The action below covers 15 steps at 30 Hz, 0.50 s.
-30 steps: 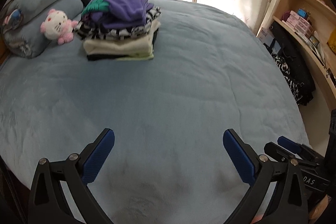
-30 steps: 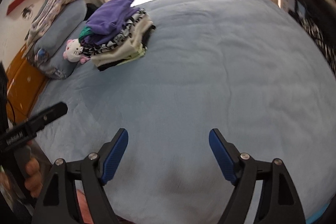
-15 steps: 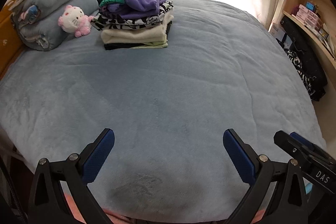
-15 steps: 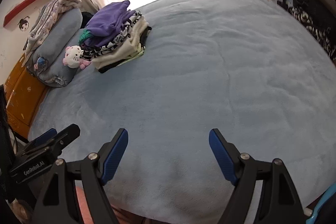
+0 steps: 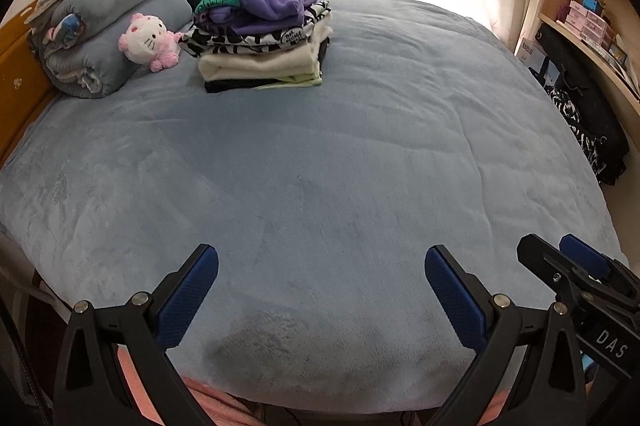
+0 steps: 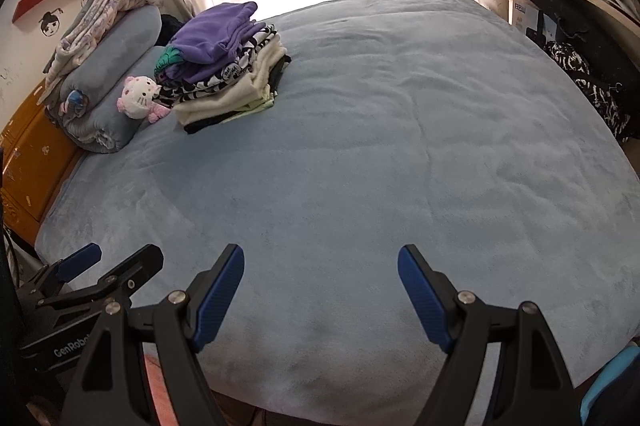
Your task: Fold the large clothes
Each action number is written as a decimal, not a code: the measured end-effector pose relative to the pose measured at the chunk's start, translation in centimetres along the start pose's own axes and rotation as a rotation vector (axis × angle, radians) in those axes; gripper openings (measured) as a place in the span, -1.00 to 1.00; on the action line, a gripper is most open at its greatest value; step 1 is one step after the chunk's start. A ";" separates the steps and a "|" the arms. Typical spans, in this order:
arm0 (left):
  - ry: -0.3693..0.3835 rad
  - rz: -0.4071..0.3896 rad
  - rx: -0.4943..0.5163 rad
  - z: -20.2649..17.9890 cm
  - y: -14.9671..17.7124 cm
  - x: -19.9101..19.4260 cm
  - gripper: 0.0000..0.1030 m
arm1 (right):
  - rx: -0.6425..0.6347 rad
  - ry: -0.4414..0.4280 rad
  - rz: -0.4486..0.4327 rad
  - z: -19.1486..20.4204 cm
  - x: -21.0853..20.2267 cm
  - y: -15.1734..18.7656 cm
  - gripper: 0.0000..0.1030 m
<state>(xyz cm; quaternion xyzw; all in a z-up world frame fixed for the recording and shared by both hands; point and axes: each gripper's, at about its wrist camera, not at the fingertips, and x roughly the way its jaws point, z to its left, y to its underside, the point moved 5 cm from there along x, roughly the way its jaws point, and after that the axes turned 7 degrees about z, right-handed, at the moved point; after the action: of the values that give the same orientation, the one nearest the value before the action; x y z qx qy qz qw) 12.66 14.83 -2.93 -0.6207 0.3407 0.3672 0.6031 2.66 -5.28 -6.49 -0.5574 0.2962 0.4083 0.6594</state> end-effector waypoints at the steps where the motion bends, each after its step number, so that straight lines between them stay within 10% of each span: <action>1: -0.007 0.001 0.002 -0.1 0.1 0.1 0.99 | 0.002 0.001 0.002 -0.1 0.1 0.1 0.55; 15: -0.014 0.012 0.010 -0.4 0.2 0.9 0.99 | -0.018 0.030 -0.015 -0.1 0.0 0.6 0.55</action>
<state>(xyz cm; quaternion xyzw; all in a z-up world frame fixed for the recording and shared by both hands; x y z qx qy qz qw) 12.92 14.43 -3.84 -0.6129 0.3421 0.3737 0.6064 2.16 -5.33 -6.74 -0.5717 0.2983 0.3976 0.6527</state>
